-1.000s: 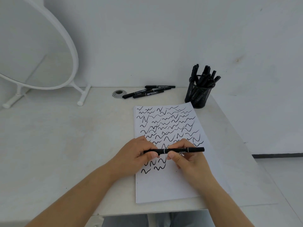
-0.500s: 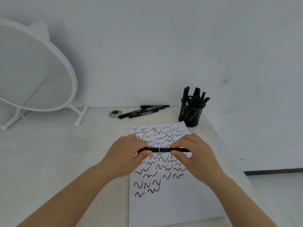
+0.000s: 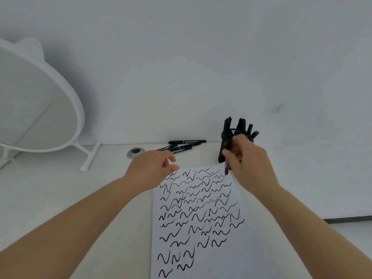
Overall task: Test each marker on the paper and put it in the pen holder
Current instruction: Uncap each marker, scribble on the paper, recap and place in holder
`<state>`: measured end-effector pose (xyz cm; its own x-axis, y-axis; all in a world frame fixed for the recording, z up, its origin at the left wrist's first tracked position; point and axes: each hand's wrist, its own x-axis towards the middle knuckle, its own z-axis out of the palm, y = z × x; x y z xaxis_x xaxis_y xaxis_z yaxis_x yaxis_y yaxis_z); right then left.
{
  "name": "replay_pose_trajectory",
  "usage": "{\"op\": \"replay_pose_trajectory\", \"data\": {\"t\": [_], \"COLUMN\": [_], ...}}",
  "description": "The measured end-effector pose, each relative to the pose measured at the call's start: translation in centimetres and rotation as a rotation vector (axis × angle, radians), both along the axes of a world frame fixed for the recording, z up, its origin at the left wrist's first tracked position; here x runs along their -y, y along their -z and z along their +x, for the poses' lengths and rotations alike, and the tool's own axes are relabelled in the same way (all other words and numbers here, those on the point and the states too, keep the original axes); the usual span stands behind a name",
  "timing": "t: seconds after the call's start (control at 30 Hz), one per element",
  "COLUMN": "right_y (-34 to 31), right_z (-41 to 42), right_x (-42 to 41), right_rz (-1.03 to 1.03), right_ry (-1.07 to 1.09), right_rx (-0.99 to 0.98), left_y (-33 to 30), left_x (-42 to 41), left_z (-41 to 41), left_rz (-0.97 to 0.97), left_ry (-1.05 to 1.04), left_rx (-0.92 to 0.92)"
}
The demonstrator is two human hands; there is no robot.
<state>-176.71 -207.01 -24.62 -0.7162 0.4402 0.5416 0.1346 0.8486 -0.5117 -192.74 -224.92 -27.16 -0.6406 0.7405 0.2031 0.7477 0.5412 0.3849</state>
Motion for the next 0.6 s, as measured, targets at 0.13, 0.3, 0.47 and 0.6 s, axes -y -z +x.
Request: {"op": "replay_pose_trajectory", "data": {"t": [0.13,0.3,0.47,0.6], "right_y": [-1.9,-2.8,-2.1,-2.0], "right_z": [-1.5,-3.7,-5.9,-6.8], "right_x": [-3.2,-5.2,-5.6,-6.1], "right_rz": [-0.214,-0.209,-0.115,-0.009], "right_ry": [0.078,0.127,0.140,0.145], "right_rx": [-0.252,-0.381,-0.255,-0.144], "left_y": [1.5,2.9,5.0,5.8], "left_x": [-0.8,-2.3,-3.3,-3.3], "left_z": [-4.0,-7.6,-8.8,-9.6], "left_rz": [-0.095,-0.143,-0.225,-0.214], "left_ry": [-0.078,-0.151,-0.169,-0.176], "left_rx": [-0.043,-0.083,-0.155,-0.182]}}
